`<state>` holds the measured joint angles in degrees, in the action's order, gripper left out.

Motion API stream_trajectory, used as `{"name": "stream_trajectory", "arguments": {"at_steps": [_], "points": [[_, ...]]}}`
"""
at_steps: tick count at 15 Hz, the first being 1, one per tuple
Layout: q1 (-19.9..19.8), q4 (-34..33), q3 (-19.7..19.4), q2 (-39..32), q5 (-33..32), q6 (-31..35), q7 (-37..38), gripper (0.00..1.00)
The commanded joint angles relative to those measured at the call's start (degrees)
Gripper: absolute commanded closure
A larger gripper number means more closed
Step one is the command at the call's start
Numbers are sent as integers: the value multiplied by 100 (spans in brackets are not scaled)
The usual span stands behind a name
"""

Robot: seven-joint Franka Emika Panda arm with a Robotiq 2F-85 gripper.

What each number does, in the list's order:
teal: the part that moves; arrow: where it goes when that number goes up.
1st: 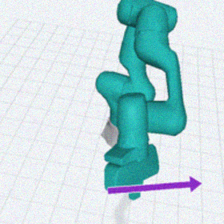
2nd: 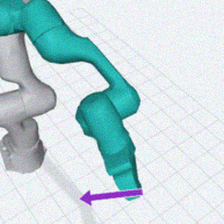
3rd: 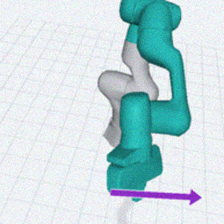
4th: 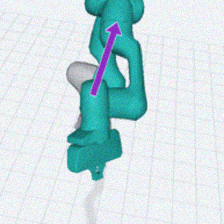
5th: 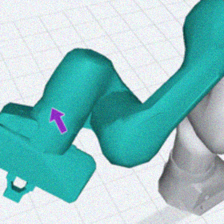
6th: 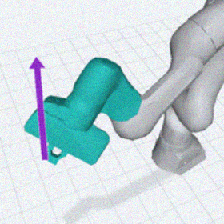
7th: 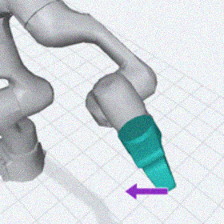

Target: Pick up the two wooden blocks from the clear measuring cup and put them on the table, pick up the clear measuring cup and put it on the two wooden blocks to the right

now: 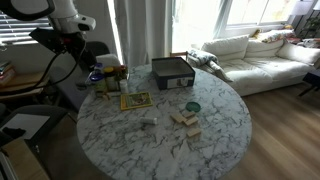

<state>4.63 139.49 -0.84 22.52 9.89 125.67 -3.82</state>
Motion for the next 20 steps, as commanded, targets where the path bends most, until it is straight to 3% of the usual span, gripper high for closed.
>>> {"name": "stream_trajectory", "arguments": {"at_steps": [1, 5, 9, 10, 16, 20], "points": [[-187, -51, 314, -449, -98, 41, 1053, 0], [-257, -118, 548, -1233, -27, 374, 2308, 0], [-262, -238, 498, -1993, 204, 793, 3240, 0], [-221, -80, 480, -1591, 49, 603, 2853, 0], [-221, -248, 456, -1994, 90, 764, 3186, 0], [-257, -543, 394, -2419, 662, 631, 3890, 0]]}}
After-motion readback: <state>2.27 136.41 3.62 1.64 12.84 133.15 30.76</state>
